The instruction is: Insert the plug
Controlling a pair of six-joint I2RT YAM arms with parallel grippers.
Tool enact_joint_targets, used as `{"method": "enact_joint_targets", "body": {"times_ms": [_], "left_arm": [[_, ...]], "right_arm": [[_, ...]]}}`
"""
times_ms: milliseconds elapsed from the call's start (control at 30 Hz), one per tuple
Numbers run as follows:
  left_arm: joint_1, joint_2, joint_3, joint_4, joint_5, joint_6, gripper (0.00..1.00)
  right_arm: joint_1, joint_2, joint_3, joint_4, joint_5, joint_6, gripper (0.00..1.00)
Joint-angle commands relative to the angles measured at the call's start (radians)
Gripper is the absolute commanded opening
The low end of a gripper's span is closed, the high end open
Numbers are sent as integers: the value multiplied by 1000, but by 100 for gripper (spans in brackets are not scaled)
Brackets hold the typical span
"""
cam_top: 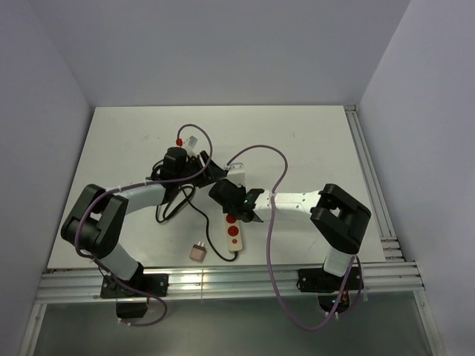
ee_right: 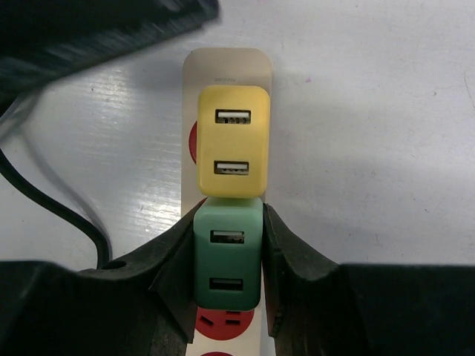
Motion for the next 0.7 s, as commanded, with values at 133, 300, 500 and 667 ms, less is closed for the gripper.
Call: {"method": "enact_joint_targets", "body": {"times_ms": [133, 300, 500, 667], "left_arm": [[27, -246, 55, -213, -104, 70, 74], [27, -390, 11, -371, -172, 102, 84], [27, -590, -61, -634, -273, 98, 99], [10, -755, -124, -801, -312, 30, 99]], "right_arm": [[-51, 62, -30, -44, -186, -14, 42], [-59, 4, -44, -15, -208, -32, 62], [-59, -70, -60, -4, -228, -57, 71], [-59, -203, -113, -1, -261, -59, 73]]}}
